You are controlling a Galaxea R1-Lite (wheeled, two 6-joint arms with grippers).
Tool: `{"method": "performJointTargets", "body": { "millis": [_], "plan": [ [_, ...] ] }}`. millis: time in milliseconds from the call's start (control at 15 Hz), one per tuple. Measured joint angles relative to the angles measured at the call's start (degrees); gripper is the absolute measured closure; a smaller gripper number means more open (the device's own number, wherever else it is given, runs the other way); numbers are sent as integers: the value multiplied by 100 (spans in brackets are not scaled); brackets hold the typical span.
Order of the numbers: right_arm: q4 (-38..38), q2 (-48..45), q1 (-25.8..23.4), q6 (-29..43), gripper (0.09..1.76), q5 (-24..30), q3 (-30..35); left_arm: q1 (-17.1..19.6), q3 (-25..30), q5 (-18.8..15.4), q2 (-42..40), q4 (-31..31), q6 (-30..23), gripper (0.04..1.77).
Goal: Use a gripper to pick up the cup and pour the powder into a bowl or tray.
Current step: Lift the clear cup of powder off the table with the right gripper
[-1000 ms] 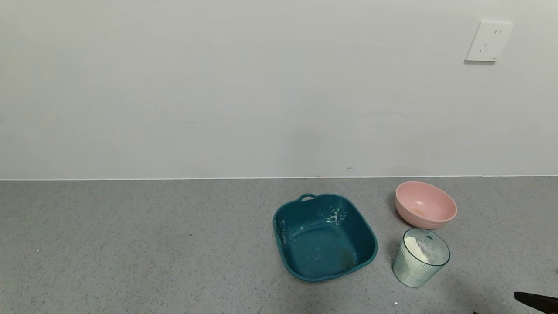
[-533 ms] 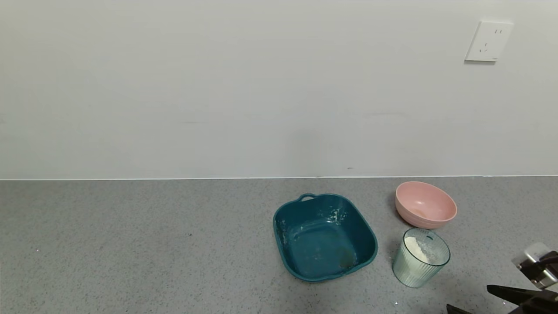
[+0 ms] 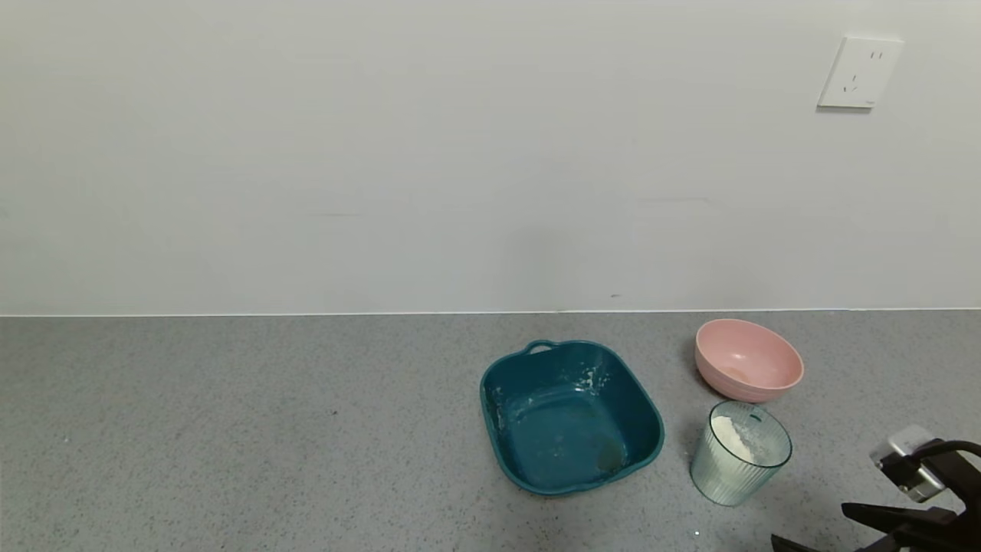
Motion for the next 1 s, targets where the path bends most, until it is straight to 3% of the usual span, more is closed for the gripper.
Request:
{"method": "performJointTargets", "body": {
  "millis": [333, 800, 1000],
  "plan": [
    [-207, 160, -32, 99, 14, 4, 100, 0, 0, -2, 0, 0, 0, 9],
    [-2270, 1452, -29, 83, 14, -16, 675, 0, 0, -2, 0, 0, 0, 9],
    [-2493, 1868, -121, 11, 14, -27, 668, 0, 0, -2, 0, 0, 0, 9]
  ]
}}
